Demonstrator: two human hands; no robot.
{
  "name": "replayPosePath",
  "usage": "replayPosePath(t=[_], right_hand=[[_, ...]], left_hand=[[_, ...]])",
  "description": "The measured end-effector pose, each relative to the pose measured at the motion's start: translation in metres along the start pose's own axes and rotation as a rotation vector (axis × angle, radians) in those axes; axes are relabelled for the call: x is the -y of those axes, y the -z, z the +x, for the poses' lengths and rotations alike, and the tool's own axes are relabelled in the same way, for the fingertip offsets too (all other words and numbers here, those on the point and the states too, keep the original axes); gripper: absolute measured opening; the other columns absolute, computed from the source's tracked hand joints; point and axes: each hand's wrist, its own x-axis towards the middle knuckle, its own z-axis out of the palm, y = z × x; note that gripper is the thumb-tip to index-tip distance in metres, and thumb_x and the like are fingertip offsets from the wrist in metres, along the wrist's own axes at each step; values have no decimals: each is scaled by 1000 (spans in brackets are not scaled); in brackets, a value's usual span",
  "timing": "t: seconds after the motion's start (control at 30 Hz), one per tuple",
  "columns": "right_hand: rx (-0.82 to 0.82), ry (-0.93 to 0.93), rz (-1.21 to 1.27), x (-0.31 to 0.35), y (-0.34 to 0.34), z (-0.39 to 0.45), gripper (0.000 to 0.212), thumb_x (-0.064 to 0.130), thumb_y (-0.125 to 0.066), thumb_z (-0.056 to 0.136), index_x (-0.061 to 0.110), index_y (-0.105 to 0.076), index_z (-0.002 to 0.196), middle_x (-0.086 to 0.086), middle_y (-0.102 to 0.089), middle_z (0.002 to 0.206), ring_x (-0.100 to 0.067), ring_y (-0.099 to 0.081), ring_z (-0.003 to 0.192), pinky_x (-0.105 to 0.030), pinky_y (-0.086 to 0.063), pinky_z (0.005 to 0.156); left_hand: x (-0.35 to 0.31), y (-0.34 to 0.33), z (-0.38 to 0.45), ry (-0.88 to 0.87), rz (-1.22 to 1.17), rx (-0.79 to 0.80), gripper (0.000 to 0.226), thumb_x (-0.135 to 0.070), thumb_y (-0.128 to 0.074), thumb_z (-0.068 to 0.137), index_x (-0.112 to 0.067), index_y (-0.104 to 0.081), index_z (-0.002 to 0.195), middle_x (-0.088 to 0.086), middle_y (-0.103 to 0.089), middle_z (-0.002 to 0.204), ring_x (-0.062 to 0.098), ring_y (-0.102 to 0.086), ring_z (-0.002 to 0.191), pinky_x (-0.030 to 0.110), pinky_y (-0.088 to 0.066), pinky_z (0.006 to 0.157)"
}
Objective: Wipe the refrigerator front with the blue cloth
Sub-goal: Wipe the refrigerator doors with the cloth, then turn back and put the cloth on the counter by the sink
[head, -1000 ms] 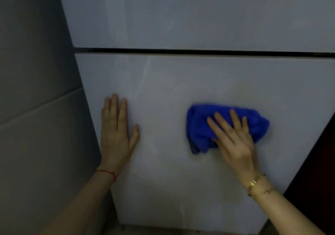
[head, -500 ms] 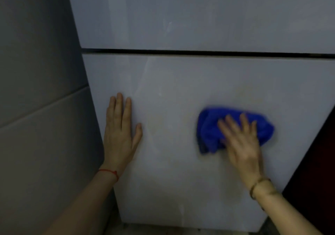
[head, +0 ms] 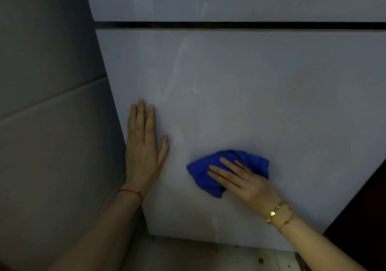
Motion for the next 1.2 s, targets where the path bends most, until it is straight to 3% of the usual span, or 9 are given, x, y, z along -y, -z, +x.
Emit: replayPosePath(t=[0.1,0.2,0.33,0.47,0.6,0.7,0.83,1.0,1.2], right_hand=[[93,28,54,-15,17,-23,43,7,-37,100,14,-36,142,0,-35,150,-20,-21,147,-34,-19,121],[145,-97,210,-27,64,-14,46,6,-45,94,14,-42,139,0,-45,146,-19,-43,134,-37,-35,111],[214,-654,519,-32,153,25,48,8,-41,90,17,-49,136,4,-53,137,-13,-52,123,-32,-39,108],[267,-1214,810,-41,257,66,38,15,-52,93,20,-53,131,6,-58,125,-10,-56,113,-20,-44,97],[490,-1397,941,-53,385,85,38,15,-60,91,17,-56,129,-1,-63,124,-16,-60,110,-17,-42,93],[700,-1542,953,-61,485,99,39,12,-62,90,12,-57,128,-9,-63,124,-25,-61,111,-26,-44,94],[923,-1711,965,-79,590,117,40,10,-61,90,6,-54,130,-17,-59,127,-35,-56,117,-35,-43,99],[1154,-1774,911,-79,640,110,37,21,-52,95,10,-53,130,-15,-58,129,-33,-56,114,-30,-40,95],[1188,-1899,843,-95,643,95,32,21,-49,97,6,-56,125,-20,-61,122,-35,-58,108,-25,-35,81]], left_hand=[[-5,6,-11,11,-24,37,65,-22,-49,98,-2,-19,152,6,-7,163,25,-5,154,36,-7,128],[-18,28,-15,75,-29,110,61,-18,-55,95,-1,-30,148,11,-28,157,28,-26,148,31,-15,127],[-59,87,16,356,-165,370,49,-31,-50,95,-10,-49,139,6,-55,137,17,-46,128,11,-26,114],[-99,170,68,629,-239,708,30,-29,-54,97,-23,-61,125,-2,-62,128,19,-59,117,24,-44,98],[-147,281,131,787,-210,1016,27,-24,-58,93,-22,-66,119,0,-71,118,21,-67,108,28,-47,87],[-177,358,168,914,-174,1178,27,-22,-62,89,-18,-70,115,7,-76,106,26,-70,103,29,-49,80],[-209,443,203,1009,-145,1255,22,-30,-65,86,-22,-74,104,4,-77,98,23,-72,94,32,-55,79],[-232,490,222,1050,-120,1267,20,-19,-65,89,-16,-75,106,7,-77,101,25,-70,95,31,-51,85],[-236,478,223,1076,-124,1383,22,-16,-65,88,-9,-74,106,14,-75,104,30,-68,102,31,-48,85]])
